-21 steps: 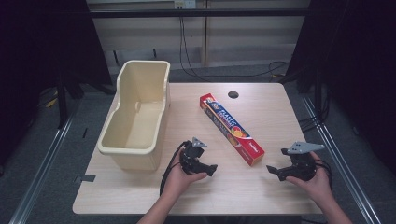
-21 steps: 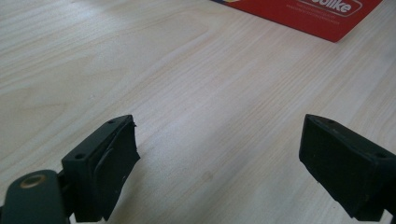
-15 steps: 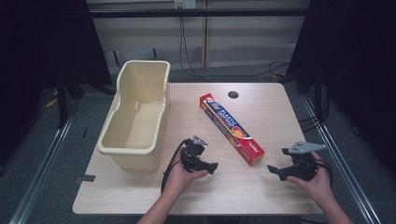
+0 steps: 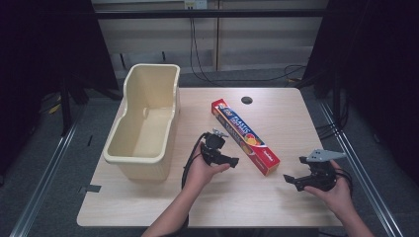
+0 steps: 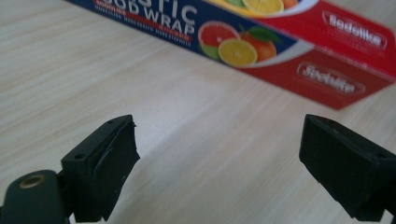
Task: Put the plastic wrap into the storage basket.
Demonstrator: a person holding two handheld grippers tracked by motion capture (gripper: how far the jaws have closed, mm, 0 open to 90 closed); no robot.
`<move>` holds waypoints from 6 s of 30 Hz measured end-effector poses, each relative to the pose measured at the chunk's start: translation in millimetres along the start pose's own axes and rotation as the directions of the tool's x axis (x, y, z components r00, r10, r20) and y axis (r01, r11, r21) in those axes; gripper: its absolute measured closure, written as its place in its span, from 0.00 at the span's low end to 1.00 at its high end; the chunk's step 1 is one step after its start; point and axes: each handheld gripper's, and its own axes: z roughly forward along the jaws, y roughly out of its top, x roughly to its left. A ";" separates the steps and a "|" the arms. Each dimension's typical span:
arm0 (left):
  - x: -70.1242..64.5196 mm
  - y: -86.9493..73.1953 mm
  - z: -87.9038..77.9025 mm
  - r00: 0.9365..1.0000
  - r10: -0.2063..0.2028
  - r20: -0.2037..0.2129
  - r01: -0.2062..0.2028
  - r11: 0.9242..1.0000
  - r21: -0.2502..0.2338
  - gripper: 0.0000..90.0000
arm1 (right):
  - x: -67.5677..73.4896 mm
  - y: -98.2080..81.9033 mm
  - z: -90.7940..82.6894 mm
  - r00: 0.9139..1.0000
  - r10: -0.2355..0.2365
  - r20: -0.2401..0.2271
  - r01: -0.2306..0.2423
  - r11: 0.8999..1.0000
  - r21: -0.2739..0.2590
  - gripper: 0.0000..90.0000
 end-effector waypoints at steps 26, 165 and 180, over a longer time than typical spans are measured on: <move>0.1 65.8 34.3 0.985 -0.143 -0.101 0.141 0.990 -0.028 0.10 | 0.7 1.5 -1.1 1.000 0.000 0.010 0.000 1.000 -0.008 0.05; 30.6 104.1 10.6 0.953 -0.217 -0.212 0.271 0.923 0.273 0.46 | 3.0 5.7 -0.3 1.000 0.012 0.006 -0.012 0.999 -0.043 0.05; 37.5 126.2 -55.1 0.958 -0.216 -0.188 0.267 0.913 0.308 0.45 | 3.4 6.2 1.0 1.000 0.007 0.015 -0.007 0.999 -0.045 0.04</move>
